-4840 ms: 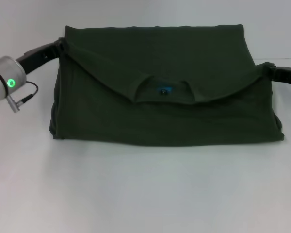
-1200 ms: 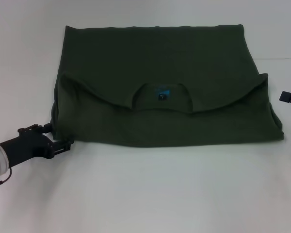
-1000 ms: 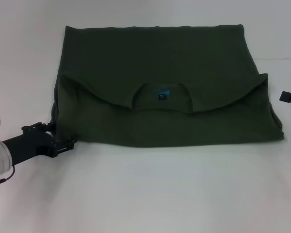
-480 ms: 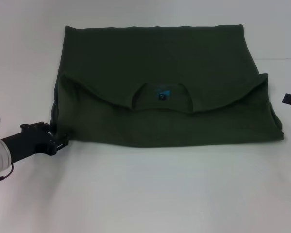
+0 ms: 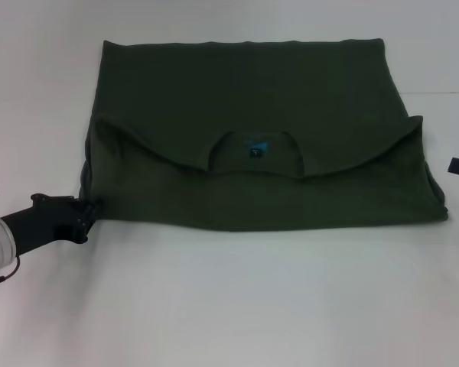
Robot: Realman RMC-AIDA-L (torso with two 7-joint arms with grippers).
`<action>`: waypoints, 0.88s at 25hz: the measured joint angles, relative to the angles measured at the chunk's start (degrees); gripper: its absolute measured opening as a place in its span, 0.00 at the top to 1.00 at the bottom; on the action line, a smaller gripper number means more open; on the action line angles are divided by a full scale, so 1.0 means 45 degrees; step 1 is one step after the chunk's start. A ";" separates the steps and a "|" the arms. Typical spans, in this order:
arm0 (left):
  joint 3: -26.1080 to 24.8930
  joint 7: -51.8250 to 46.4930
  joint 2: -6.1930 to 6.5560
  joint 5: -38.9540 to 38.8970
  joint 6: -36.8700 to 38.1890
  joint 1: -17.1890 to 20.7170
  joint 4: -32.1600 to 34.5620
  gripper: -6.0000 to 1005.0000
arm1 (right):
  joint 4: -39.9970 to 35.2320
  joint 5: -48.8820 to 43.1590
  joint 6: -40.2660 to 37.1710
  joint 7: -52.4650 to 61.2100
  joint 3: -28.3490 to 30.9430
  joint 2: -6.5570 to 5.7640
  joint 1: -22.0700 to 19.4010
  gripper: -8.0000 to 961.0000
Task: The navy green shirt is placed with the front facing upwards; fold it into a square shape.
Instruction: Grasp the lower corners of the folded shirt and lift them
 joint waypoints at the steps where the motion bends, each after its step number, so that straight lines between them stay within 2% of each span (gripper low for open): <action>1: 0.0010 -0.0010 0.0000 0.0000 0.0022 0.0000 0.0018 0.83 | -0.0001 -0.0105 0.0019 0.0012 -0.0010 -0.0008 0.0052 0.22; 6: 0.0041 -0.0029 0.0006 0.0000 0.0277 0.0012 0.0089 0.97 | 0.0000 -0.0820 0.0454 0.0317 -0.0222 0.0012 0.0416 0.22; 16: -0.0056 -0.0055 0.0039 0.0000 0.0722 0.0051 0.0167 0.97 | 0.0005 -0.1863 0.1978 0.1702 -0.1791 0.0164 0.1047 0.22; 22: -0.0013 -0.0067 0.0038 0.0000 0.0682 -0.0042 0.0165 0.97 | 0.0144 -0.1877 0.2113 0.1676 -0.1945 0.0247 0.1179 0.23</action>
